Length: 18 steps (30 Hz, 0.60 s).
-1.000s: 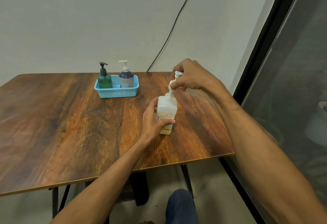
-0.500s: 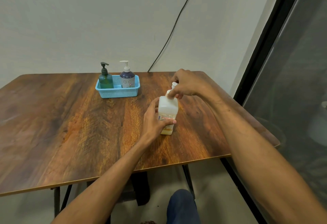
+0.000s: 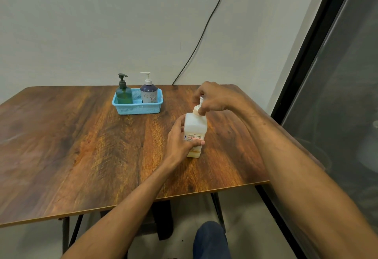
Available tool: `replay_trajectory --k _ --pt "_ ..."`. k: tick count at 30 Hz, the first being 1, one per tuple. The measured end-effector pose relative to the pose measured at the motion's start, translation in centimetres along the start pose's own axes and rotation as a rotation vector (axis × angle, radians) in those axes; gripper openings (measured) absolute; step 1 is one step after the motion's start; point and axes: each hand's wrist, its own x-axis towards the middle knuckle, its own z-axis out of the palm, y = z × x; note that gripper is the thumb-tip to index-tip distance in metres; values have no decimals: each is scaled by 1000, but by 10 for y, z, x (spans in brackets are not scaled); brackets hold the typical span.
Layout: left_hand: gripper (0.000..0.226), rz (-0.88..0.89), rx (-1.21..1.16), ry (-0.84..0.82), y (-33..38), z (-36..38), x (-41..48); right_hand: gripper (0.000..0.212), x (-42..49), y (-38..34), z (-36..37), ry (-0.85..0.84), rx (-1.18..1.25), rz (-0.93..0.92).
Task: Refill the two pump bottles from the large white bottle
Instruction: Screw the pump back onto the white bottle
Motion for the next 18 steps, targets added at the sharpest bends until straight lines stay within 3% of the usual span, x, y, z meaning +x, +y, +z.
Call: replay_trajectory --k 10,12,15,18 --pt "96 7 -19 0 -2 1 0 24 10 3 3 -8 -52 -4" --pt "94 6 -32 1 -1 0 -1 38 10 5 6 17 -38 7" --pt "94 -1 -50 7 -2 -2 -2 78 1 9 4 98 112 17" --pt "95 -11 -61 5 -4 -2 -3 86 -11 21 7 153 404 29"
